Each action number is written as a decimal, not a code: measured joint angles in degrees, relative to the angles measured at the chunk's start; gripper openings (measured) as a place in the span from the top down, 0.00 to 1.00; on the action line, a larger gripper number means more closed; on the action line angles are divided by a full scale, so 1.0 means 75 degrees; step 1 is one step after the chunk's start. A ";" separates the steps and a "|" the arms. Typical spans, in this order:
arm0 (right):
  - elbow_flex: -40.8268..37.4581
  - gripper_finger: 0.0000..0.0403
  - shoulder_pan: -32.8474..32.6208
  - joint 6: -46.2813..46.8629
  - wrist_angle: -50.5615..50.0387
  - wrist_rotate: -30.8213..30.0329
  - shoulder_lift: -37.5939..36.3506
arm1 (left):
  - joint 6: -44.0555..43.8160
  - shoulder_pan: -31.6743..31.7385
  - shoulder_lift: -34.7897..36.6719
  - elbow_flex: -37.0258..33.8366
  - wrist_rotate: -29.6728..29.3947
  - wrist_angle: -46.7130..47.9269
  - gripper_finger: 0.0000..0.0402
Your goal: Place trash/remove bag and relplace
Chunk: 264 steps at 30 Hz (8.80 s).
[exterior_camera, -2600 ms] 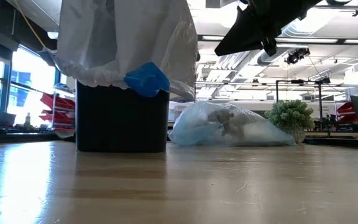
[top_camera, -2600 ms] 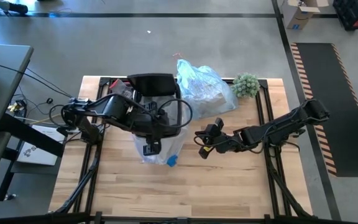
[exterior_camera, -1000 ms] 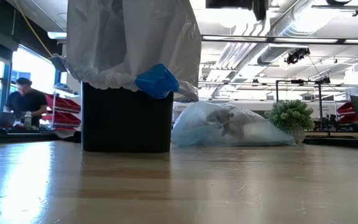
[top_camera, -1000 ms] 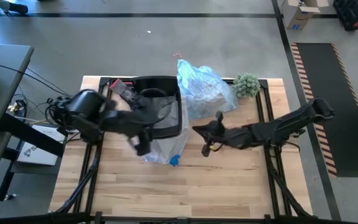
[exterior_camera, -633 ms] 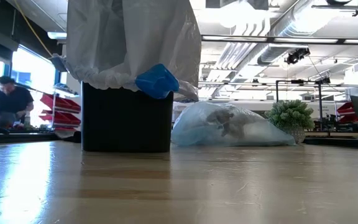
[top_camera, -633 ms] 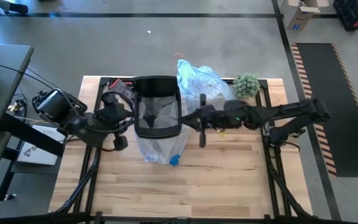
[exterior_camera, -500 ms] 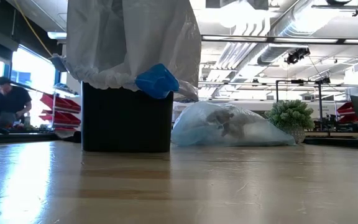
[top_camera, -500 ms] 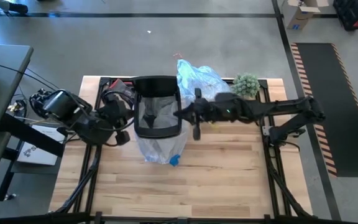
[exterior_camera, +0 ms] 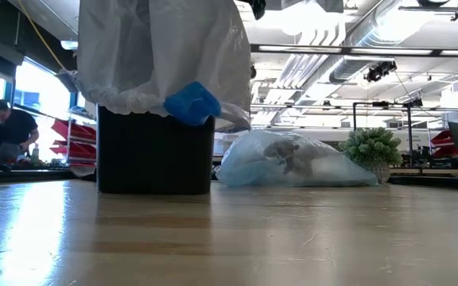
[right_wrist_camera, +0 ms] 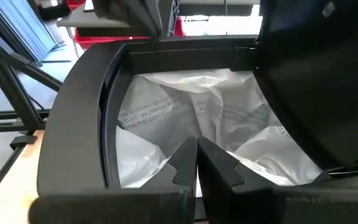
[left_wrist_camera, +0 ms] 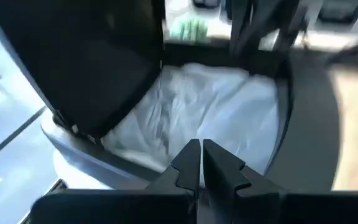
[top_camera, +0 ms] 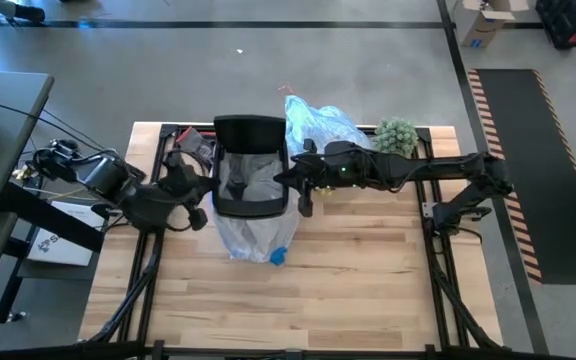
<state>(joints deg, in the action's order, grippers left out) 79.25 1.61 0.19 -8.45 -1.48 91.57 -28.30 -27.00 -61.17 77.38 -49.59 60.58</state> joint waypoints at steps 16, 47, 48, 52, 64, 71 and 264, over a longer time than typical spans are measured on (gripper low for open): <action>0.0224 1.00 -0.0001 0.0148 -0.0259 0.0057 -0.0080 | 0.0087 0.0737 0.0640 -0.1588 0.1558 -0.1340 1.00; 0.0194 1.00 -0.1161 -0.0216 -0.0412 -0.1257 -0.0596 | 0.1808 0.0677 0.0227 -0.2047 0.1794 -0.5297 1.00; 0.0194 1.00 -0.1195 -0.0221 -0.0295 -0.1403 -0.0713 | 0.1915 0.0674 0.0299 -0.1869 0.1746 -0.5478 1.00; 0.0226 1.00 -0.1236 -0.0217 -0.0223 -0.1738 -0.1187 | 0.2129 0.0671 0.0607 -0.1228 0.0745 -0.5517 1.00; 0.0038 1.00 -0.1227 0.0519 -0.2025 -0.3317 -0.1388 | 0.3432 0.0903 0.1335 -0.0854 -0.4407 -0.4844 1.00; -0.0272 1.00 -0.1230 0.0605 -0.1888 -0.3313 -0.1393 | 0.3685 0.0997 0.1101 -0.0857 -0.3285 -0.5176 1.00; -0.1463 1.00 0.0237 0.0810 0.2277 -0.1003 0.1408 | -0.3441 0.0912 0.2209 -0.3762 -0.0684 -0.0448 1.00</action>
<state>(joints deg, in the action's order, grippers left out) 68.28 3.39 6.26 8.63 -9.00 102.13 -54.11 -20.16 -44.60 49.17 -54.72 57.22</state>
